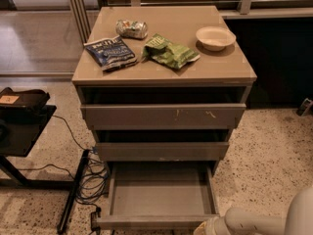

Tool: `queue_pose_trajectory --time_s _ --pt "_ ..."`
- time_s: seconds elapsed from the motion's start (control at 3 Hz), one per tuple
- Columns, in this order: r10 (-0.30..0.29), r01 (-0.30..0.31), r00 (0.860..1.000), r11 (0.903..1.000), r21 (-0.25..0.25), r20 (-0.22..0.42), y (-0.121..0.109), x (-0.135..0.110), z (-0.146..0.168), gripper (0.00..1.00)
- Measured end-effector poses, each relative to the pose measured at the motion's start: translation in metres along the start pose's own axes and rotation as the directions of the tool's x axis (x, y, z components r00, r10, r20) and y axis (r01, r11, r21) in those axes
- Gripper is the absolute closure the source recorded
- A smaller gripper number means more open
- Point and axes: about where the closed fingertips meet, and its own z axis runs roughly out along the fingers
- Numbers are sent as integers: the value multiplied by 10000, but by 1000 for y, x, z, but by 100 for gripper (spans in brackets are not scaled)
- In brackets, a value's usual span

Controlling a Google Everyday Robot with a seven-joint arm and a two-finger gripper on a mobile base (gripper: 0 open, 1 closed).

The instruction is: Close bottom drawer

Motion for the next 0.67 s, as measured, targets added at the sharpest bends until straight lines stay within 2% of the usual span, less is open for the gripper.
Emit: queue_pose_trajectory --time_s 0.33,0.67 --pt "-294 294 9994 9996 -33 156 -5 -9 6 12" --pt "-986 995 9932 9950 -102 617 -20 -32 15 14"
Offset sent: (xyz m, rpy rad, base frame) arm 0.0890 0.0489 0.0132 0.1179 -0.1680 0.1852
